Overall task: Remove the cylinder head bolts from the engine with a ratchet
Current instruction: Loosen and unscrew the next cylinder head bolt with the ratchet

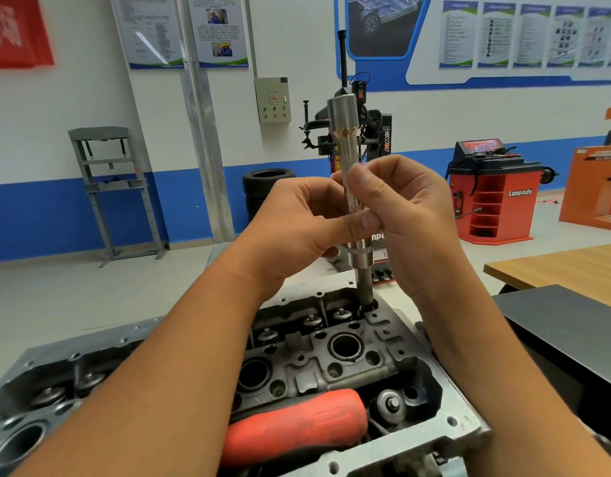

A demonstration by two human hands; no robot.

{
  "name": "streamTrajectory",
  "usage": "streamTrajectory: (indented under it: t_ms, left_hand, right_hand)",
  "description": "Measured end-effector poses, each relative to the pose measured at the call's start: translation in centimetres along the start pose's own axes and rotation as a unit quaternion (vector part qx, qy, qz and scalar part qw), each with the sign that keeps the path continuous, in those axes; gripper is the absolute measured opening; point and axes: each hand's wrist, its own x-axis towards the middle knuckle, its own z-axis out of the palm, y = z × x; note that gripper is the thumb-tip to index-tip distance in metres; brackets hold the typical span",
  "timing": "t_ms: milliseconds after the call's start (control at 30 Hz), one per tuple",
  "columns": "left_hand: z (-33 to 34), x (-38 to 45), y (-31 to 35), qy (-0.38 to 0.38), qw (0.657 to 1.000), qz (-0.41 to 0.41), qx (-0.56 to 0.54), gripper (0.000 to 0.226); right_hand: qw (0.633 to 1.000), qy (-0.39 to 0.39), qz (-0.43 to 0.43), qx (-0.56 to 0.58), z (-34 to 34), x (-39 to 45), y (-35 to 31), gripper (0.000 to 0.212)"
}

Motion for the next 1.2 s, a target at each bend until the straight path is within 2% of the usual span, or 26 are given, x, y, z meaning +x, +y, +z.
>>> streamTrajectory:
  t_ms: [67, 167, 267, 400, 500, 667, 733, 833, 867, 1033, 1100, 1200]
  left_hand:
    - [-0.19, -0.05, 0.04, -0.007, 1.0, -0.005, 0.01, 0.037]
    - [-0.11, -0.17, 0.16, -0.056, 0.998, -0.019, 0.025, 0.024]
    - [0.26, -0.24, 0.2, -0.083, 0.996, -0.037, -0.004, 0.025]
    - [0.28, -0.26, 0.22, -0.065, 0.997, -0.034, -0.01, 0.023]
    - [0.12, -0.19, 0.17, -0.045, 0.999, -0.017, 0.01, 0.018]
    - [0.03, -0.12, 0.11, -0.013, 1.0, -0.004, 0.02, 0.017]
    - [-0.13, -0.16, 0.13, -0.04, 0.999, -0.027, -0.011, 0.019]
    - [0.08, -0.23, 0.17, -0.095, 0.993, -0.051, -0.041, 0.023]
    - [0.26, -0.23, 0.19, -0.099, 0.993, -0.051, -0.039, 0.023]
    - [0.27, -0.14, 0.09, -0.041, 0.999, -0.022, 0.013, 0.016]
    - [0.08, -0.15, 0.09, -0.016, 1.0, -0.01, 0.023, 0.015]
    - [-0.05, -0.18, 0.01, 0.003, 1.0, -0.008, 0.025, 0.015]
  right_hand:
    - [1.0, 0.002, -0.002, -0.005, -0.07, 0.0, 0.08, 0.015]
    - [1.0, 0.004, 0.007, -0.003, -0.28, 0.05, 0.17, 0.019]
    - [1.0, -0.007, 0.018, 0.002, -0.24, 0.12, 0.17, 0.023]
    - [0.997, -0.045, 0.039, 0.045, -0.06, 0.04, -0.1, 0.023]
    - [0.998, -0.047, 0.036, 0.036, -0.01, -0.1, -0.14, 0.022]
    - [1.0, 0.013, 0.017, 0.0, 0.0, -0.24, -0.16, 0.051]
    - [0.999, 0.023, 0.024, -0.001, -0.1, -0.23, -0.14, 0.047]
    - [0.999, 0.016, 0.036, 0.013, -0.11, -0.13, -0.19, 0.025]
    - [0.999, 0.011, 0.035, 0.017, -0.04, -0.15, -0.23, 0.024]
    - [0.998, -0.034, 0.042, 0.036, 0.09, -0.19, -0.17, 0.029]
    - [0.999, -0.018, 0.029, 0.011, 0.05, -0.15, -0.14, 0.024]
    - [1.0, 0.003, 0.015, -0.006, -0.06, -0.09, 0.05, 0.027]
